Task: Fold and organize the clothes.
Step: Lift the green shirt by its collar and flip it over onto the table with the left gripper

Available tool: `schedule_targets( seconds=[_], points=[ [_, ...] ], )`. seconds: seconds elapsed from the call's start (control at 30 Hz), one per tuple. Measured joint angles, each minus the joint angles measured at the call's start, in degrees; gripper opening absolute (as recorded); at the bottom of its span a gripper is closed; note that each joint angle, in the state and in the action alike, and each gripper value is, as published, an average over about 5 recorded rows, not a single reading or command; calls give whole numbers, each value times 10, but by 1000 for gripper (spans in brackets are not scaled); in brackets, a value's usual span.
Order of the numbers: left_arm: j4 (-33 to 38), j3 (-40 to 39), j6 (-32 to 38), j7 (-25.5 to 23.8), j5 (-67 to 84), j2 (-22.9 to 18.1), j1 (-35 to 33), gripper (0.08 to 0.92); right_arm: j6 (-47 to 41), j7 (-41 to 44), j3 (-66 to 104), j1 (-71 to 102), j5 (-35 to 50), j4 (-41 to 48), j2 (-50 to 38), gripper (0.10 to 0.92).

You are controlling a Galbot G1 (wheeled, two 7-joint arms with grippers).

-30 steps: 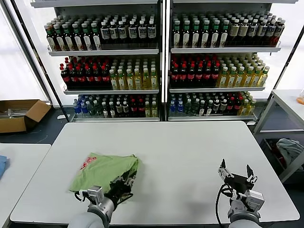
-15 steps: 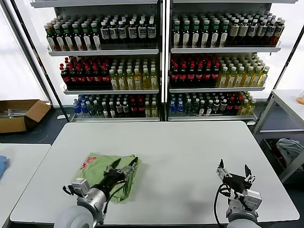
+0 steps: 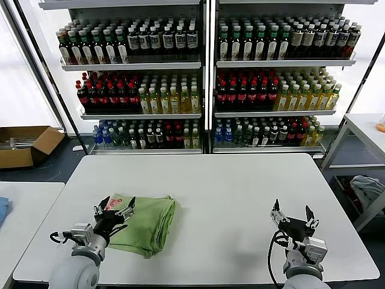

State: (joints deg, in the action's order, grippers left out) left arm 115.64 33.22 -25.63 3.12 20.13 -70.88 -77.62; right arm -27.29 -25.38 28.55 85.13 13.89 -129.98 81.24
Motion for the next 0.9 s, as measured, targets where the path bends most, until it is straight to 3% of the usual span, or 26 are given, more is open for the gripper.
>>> schedule_targets(
  seconds=[0.9],
  points=[
    [-90,38,-24,-27,52,19,6,823,1,2,-8,5,-1,-3,0,823]
  ],
)
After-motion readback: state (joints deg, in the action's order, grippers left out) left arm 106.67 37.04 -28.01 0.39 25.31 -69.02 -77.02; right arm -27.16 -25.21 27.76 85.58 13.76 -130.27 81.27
